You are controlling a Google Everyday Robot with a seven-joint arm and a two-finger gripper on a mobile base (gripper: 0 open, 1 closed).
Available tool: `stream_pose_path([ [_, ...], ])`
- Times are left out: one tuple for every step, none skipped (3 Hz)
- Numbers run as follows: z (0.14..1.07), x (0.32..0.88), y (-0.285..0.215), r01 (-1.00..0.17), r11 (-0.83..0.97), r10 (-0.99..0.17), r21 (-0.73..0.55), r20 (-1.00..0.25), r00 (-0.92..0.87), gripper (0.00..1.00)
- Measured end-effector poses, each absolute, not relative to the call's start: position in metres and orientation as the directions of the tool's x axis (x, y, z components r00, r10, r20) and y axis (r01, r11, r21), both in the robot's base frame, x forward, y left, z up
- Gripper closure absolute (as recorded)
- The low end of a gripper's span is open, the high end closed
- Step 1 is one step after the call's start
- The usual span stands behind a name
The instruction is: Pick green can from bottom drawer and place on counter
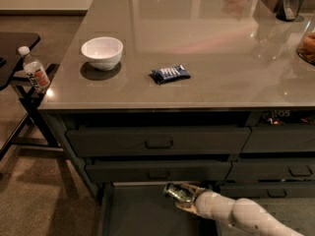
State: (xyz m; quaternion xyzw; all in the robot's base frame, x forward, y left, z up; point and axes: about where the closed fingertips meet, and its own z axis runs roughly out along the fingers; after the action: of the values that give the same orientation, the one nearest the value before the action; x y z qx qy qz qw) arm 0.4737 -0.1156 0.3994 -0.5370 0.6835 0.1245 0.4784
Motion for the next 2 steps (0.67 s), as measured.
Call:
stream_pose_path([
  [0.463,0.468,-0.128,-0.840,0.357,-0.637,-0.408,-0.765,0.101,1.00],
  [0.543,0.464,-0.132,-0.815,0.302,-0.675,-0.495,-0.715,0.184,1.00],
])
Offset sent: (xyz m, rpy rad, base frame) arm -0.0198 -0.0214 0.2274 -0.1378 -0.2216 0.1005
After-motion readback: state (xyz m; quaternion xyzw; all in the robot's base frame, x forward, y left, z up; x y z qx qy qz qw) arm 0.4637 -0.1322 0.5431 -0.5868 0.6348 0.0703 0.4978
